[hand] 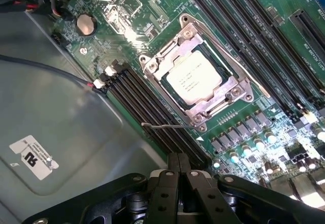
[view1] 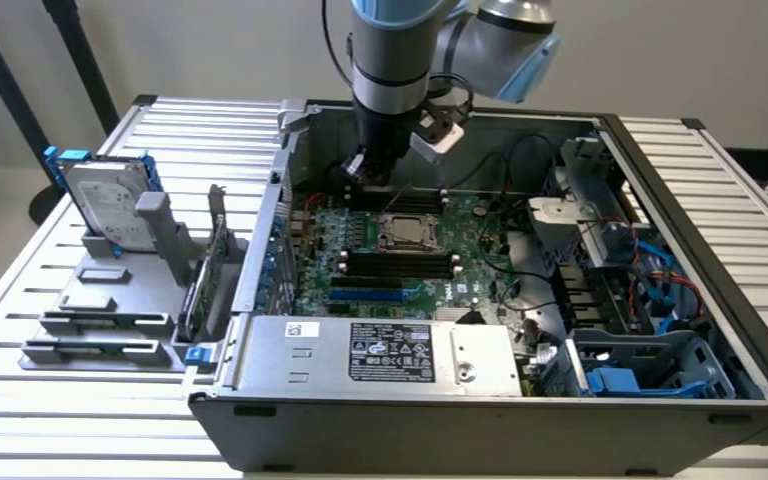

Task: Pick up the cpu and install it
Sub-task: 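Install the first cpu locking lever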

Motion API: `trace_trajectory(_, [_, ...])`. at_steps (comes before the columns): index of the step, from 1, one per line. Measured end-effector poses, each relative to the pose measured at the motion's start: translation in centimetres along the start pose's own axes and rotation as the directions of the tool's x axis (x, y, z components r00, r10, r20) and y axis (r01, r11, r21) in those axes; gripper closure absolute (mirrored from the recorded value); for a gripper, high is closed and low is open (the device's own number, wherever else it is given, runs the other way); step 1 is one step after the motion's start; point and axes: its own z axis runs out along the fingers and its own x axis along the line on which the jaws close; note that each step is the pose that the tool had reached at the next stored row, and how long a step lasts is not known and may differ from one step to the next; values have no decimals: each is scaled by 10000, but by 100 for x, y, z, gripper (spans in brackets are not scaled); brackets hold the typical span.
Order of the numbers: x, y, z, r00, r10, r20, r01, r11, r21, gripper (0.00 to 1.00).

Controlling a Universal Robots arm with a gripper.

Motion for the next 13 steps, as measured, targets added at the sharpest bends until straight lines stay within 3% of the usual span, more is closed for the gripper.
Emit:
trace_trajectory(1, [-3, 3, 11, 10000, -1, -5, 1, 10000, -25, 89])
trace_trajectory(7, [-18, 16, 68, 9999, 49, 93, -47, 9997, -252, 89])
trace_trajectory(13, [-22, 19, 106, 9998, 49, 201, -37, 9982, -597, 89])
